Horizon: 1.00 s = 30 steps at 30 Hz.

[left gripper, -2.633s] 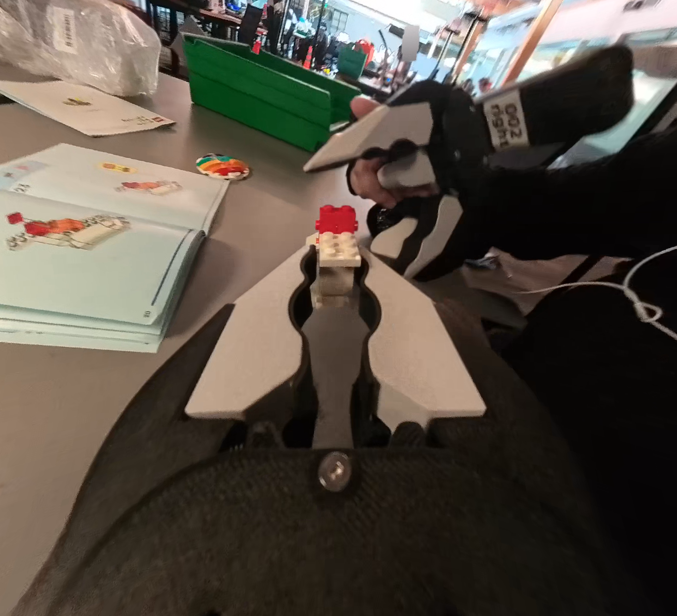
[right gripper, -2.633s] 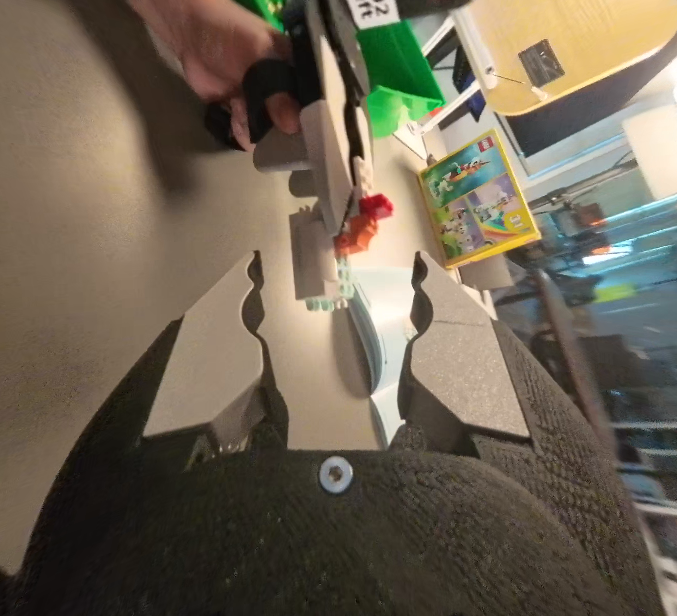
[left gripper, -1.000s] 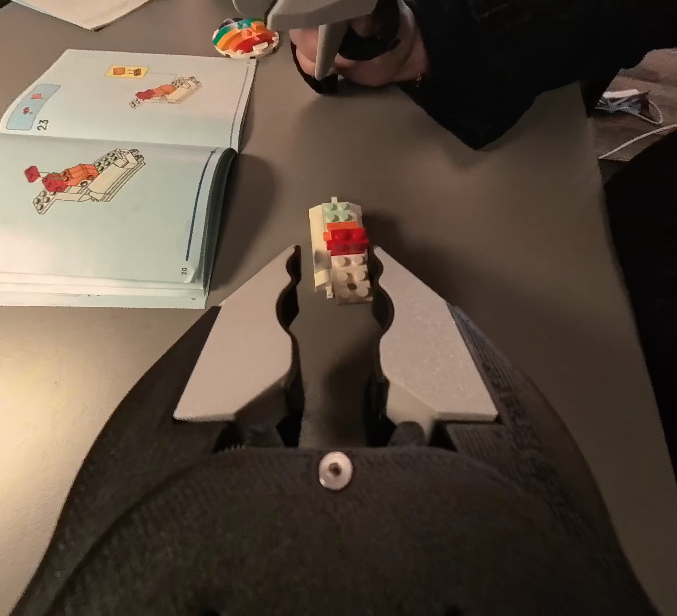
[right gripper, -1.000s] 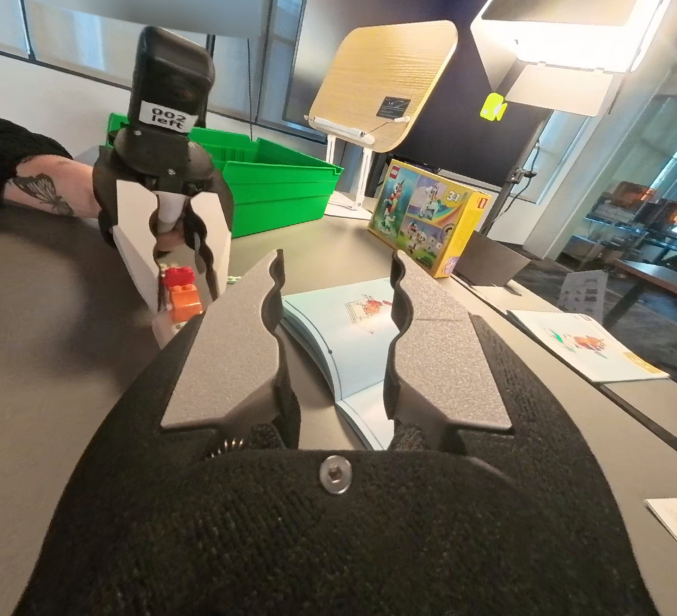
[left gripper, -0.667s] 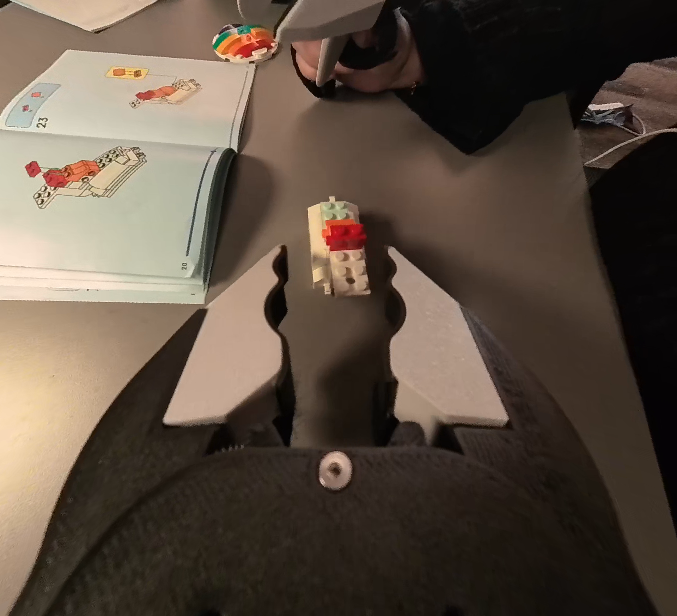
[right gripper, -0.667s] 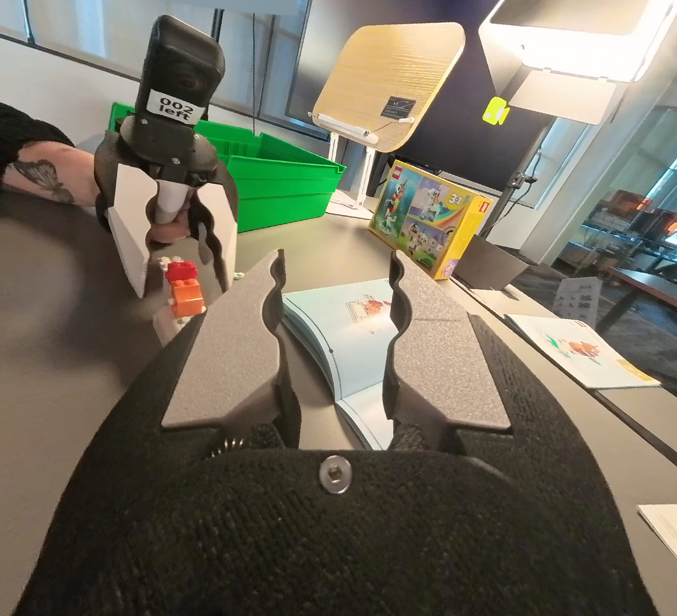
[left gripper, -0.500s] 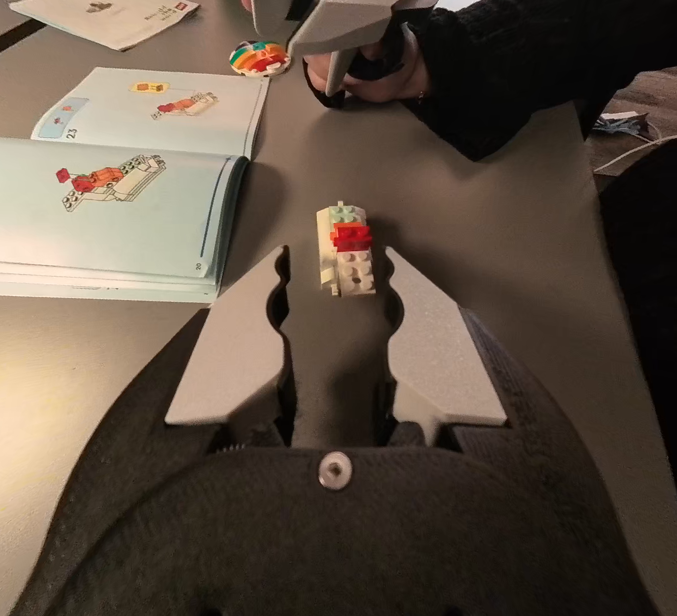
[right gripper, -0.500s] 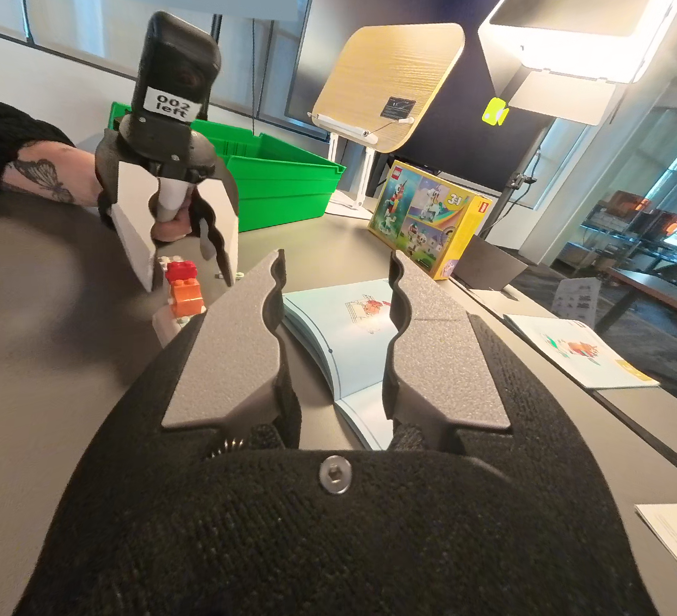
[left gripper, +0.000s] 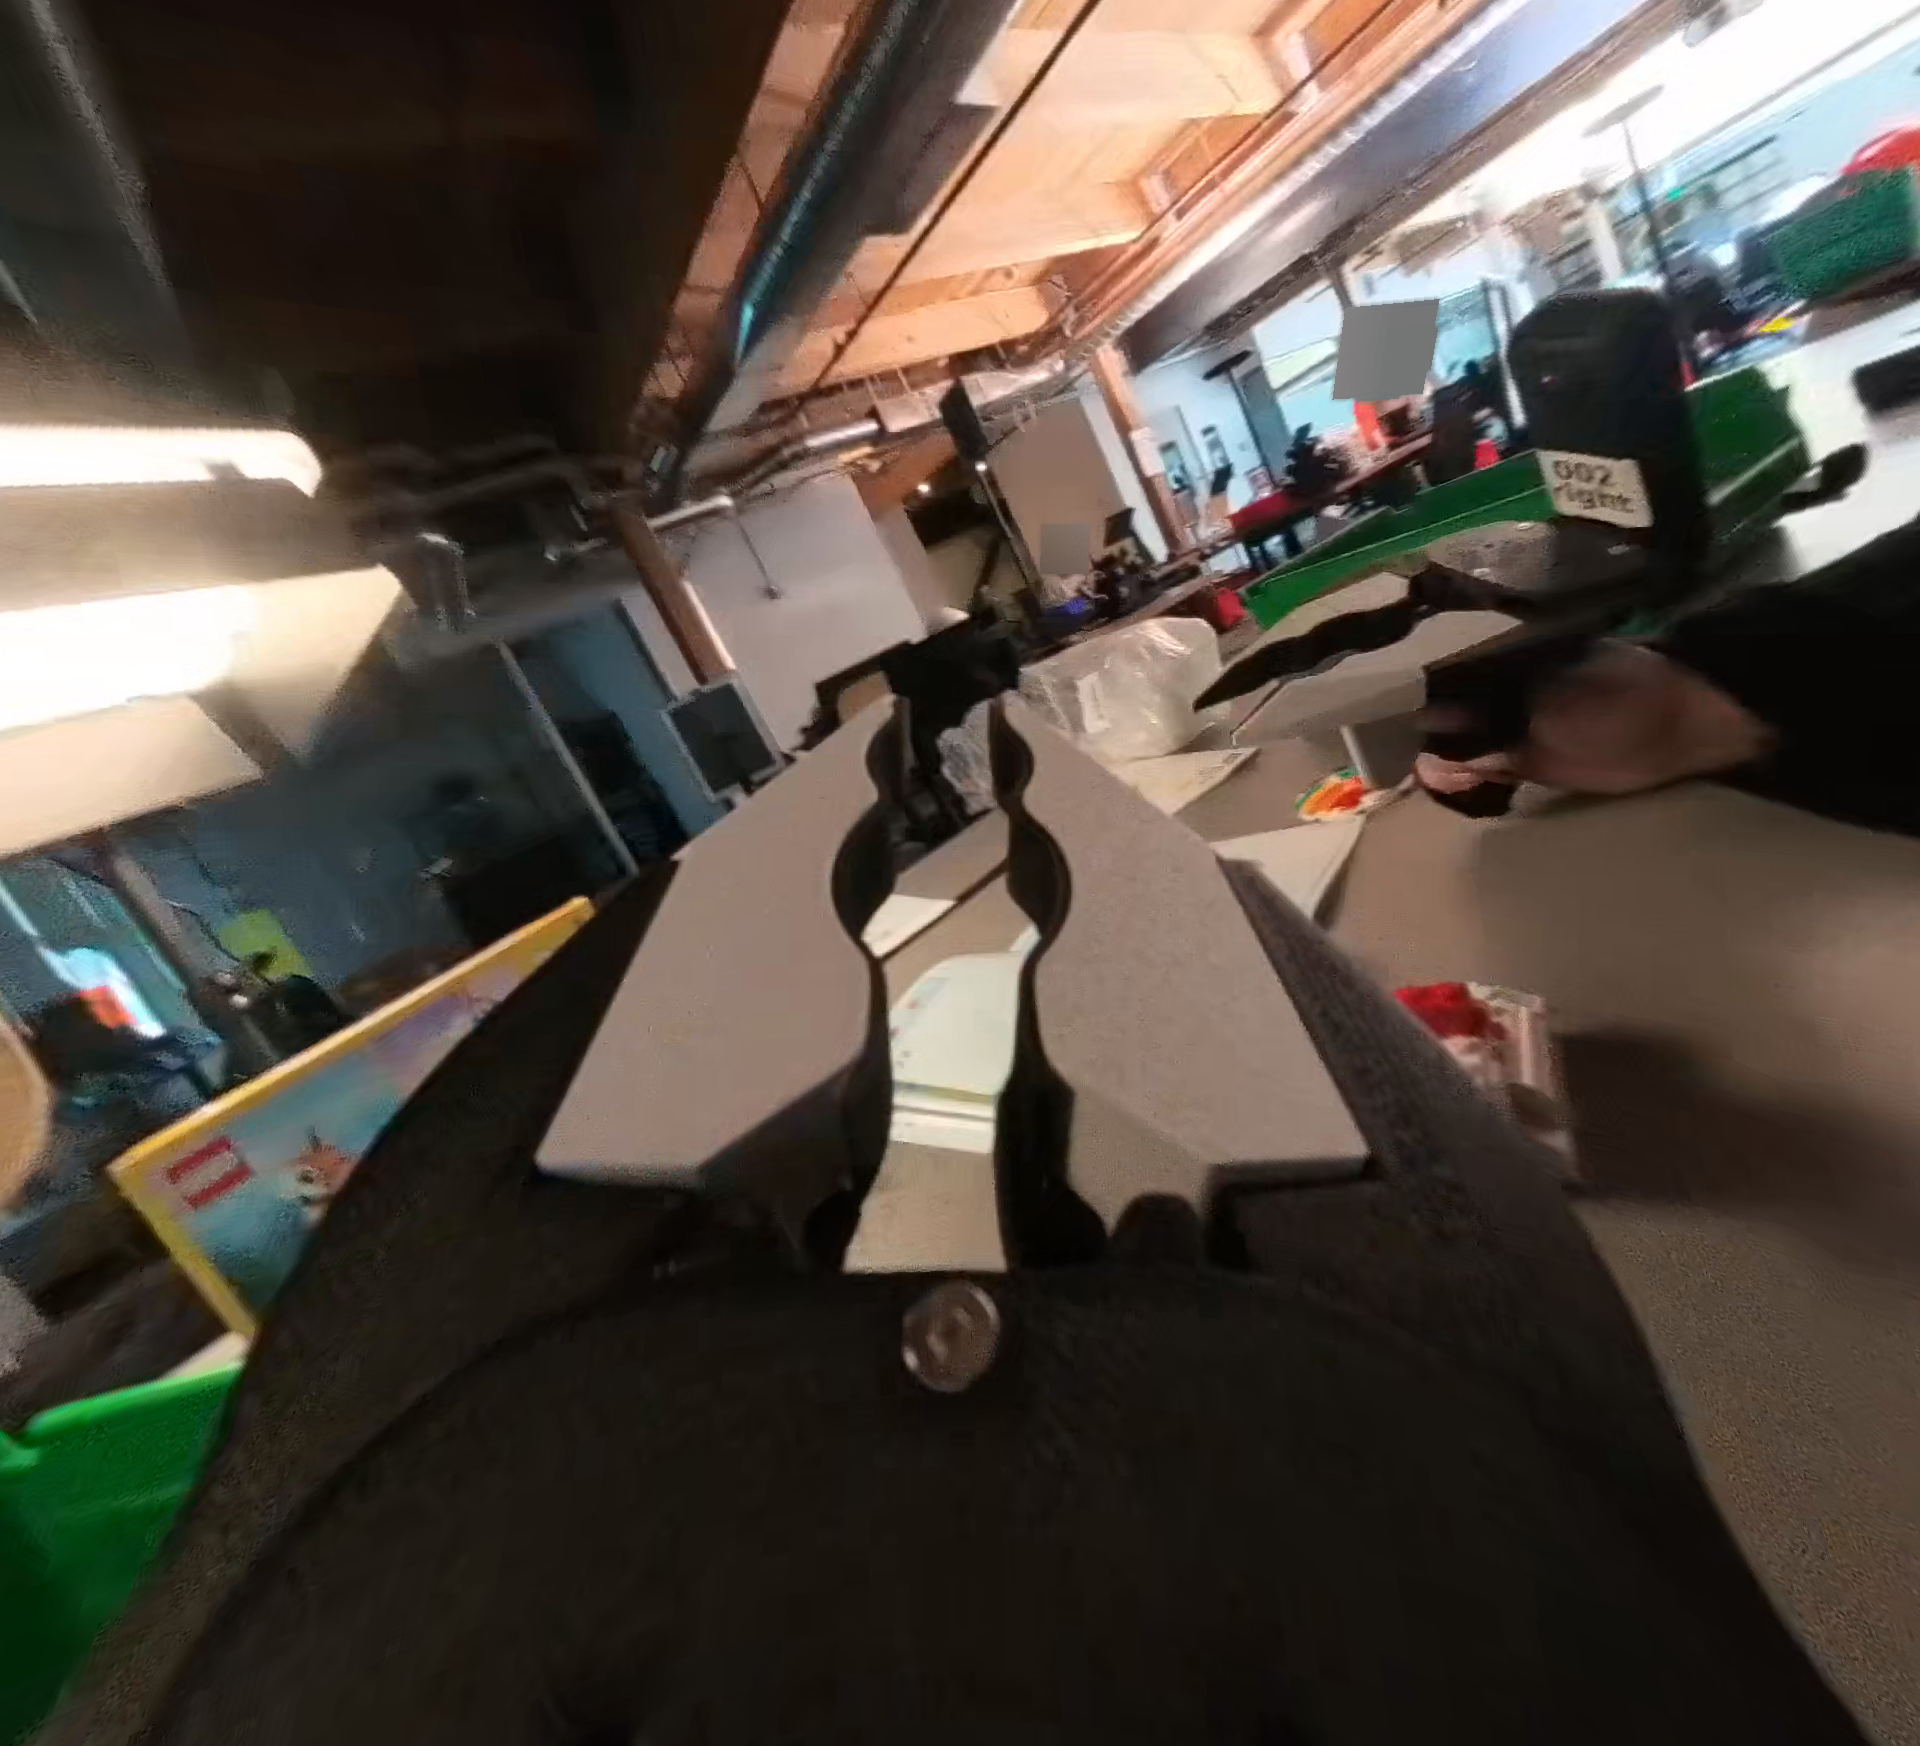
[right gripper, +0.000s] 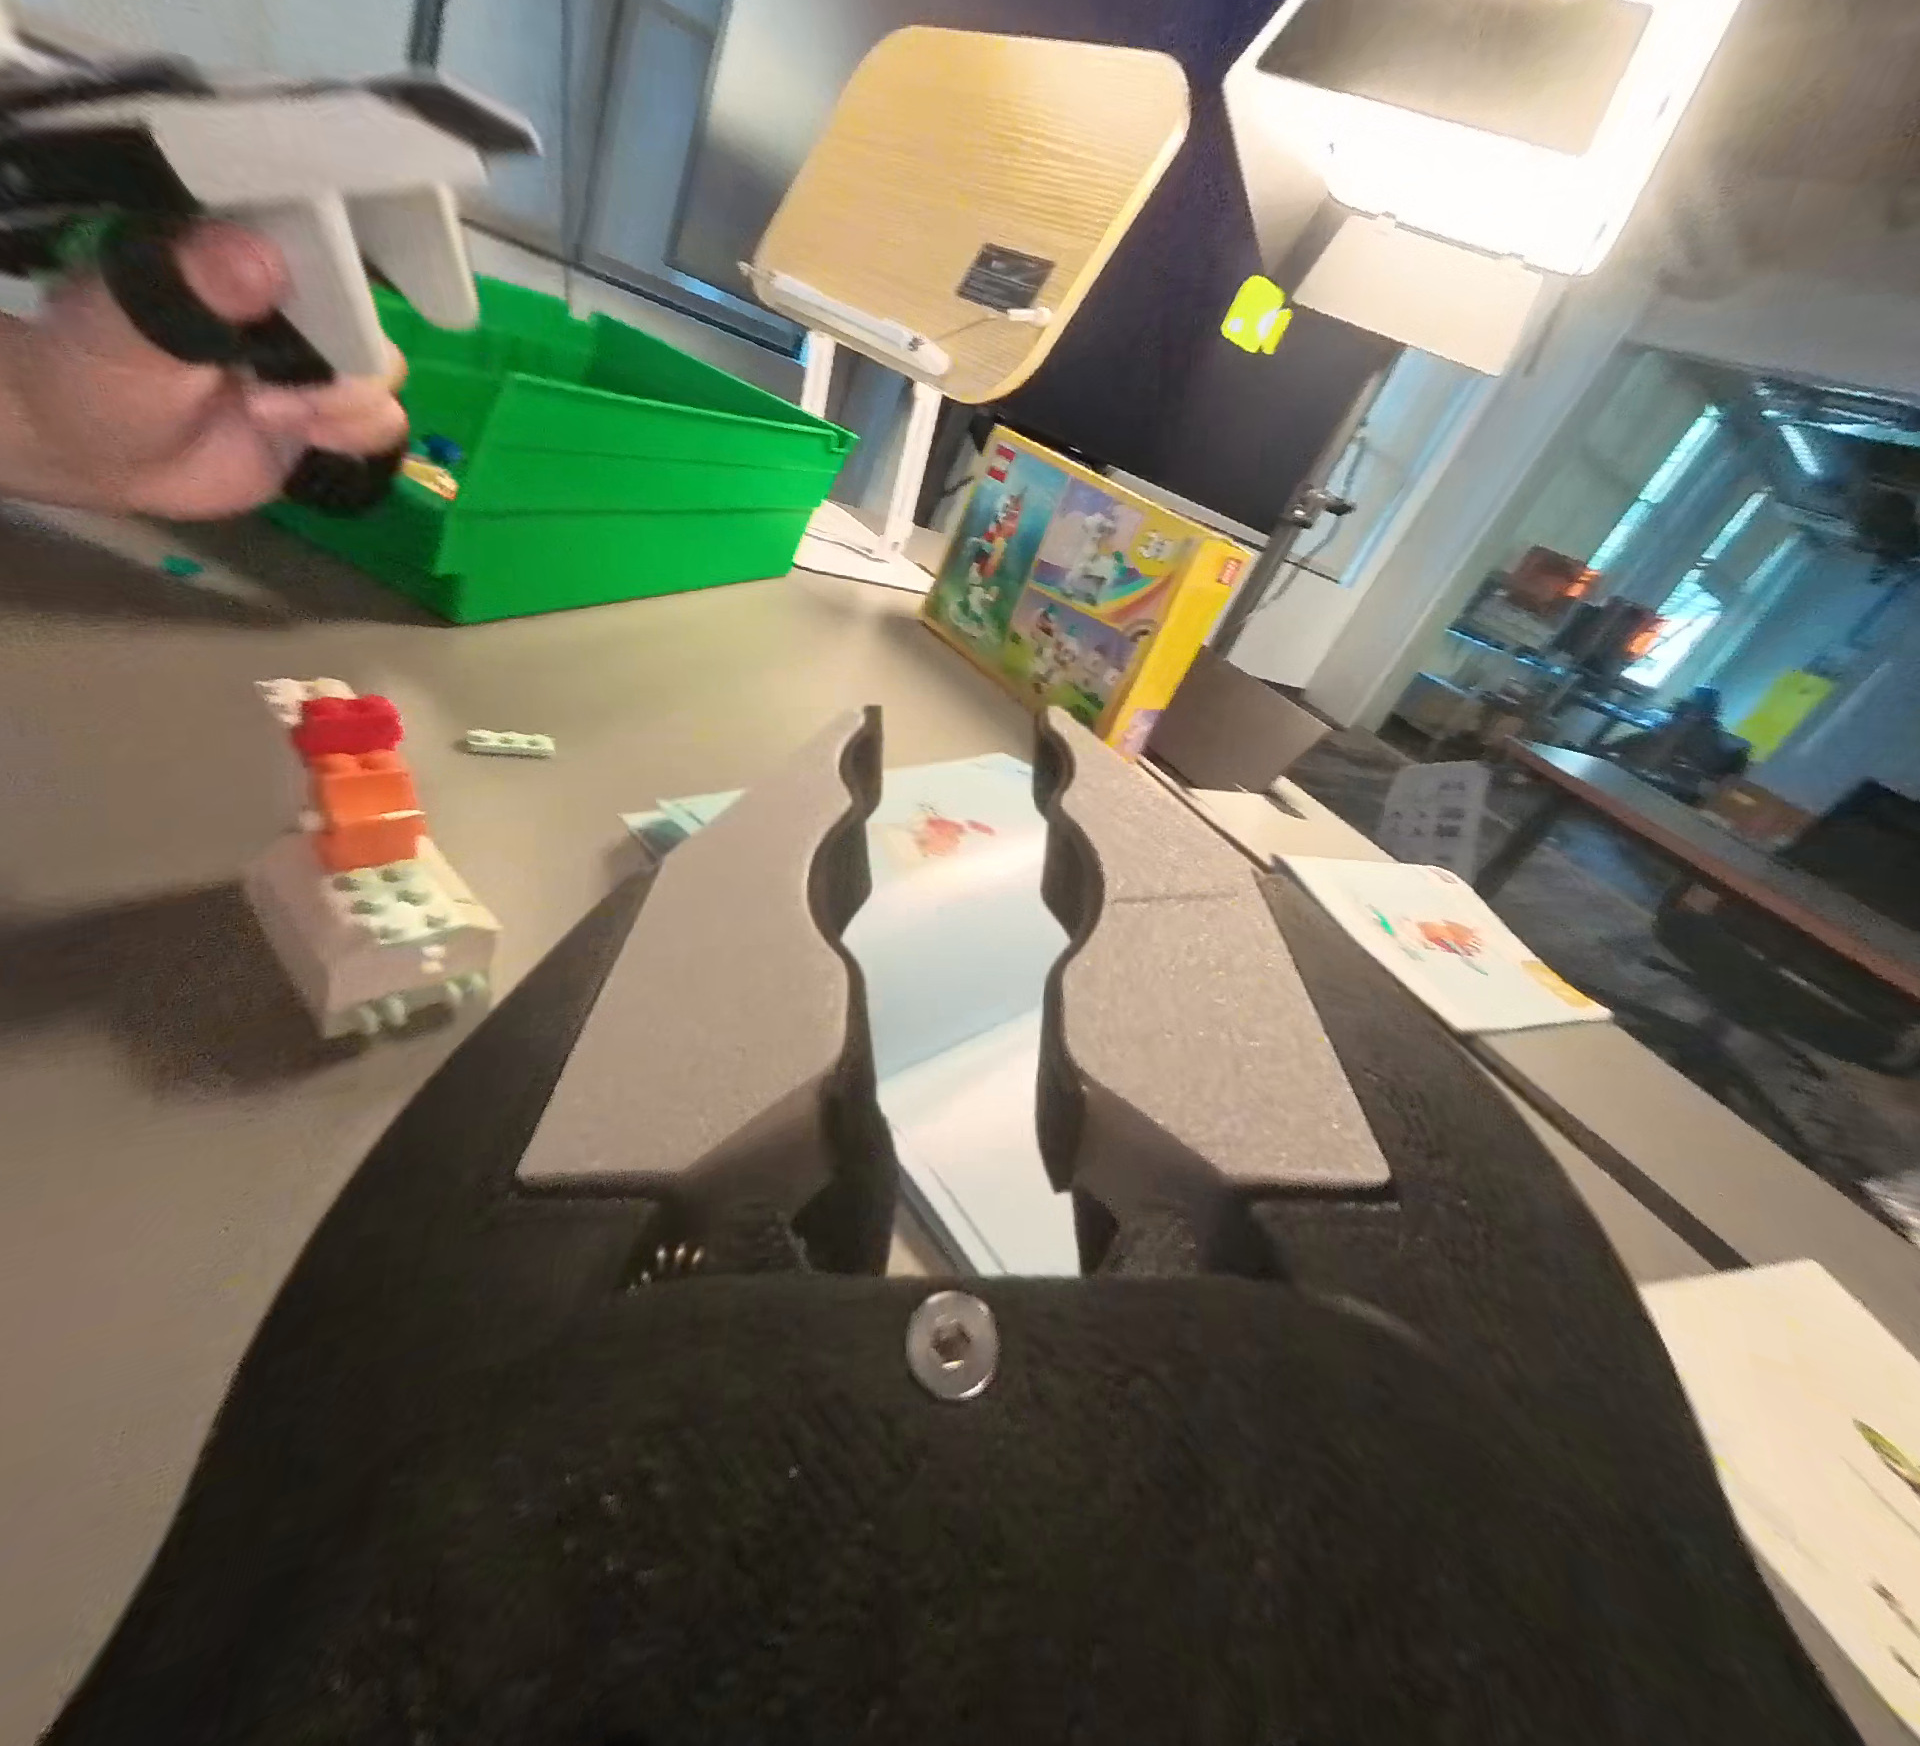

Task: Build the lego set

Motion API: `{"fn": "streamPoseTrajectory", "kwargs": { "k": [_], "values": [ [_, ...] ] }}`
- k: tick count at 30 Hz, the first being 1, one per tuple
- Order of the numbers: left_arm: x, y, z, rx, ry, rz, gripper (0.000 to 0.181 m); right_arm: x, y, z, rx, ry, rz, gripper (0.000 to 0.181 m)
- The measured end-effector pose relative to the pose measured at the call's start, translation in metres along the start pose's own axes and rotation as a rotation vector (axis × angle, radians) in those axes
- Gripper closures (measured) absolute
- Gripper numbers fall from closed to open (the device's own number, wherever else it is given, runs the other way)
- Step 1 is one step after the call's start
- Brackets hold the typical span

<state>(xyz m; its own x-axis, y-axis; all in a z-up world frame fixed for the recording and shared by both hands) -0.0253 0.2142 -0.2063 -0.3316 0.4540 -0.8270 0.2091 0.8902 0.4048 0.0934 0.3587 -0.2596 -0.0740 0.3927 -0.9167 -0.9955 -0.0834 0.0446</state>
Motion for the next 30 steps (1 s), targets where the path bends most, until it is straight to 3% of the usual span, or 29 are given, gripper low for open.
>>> {"fn": "streamPoseTrajectory", "kwargs": {
  "k": [7, 30],
  "values": [
    [0.01, 0.001, 0.033, 0.111, 0.122, -0.04, 0.177, 0.006, 0.0, 0.0, 0.025, -0.107, -0.062, 0.18],
    [0.018, -0.002, 0.053, 0.229, 0.169, -0.072, 0.181, 0.012, -0.006, 0.015, 0.151, -0.177, -0.134, 0.181]
  ]
}}
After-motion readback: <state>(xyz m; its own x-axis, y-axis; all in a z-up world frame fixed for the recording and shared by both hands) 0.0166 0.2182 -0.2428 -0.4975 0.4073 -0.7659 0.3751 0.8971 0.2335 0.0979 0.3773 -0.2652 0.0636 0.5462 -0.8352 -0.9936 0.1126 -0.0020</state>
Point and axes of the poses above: each gripper's, where its closed fingertips meet, y out along the fingers, x out of its underside, z = x × y across the jaws, the point moved 2 cm from there along -y, back along the fingers, and after that the axes turned 8 degrees about -x, right-handed, at the moved point
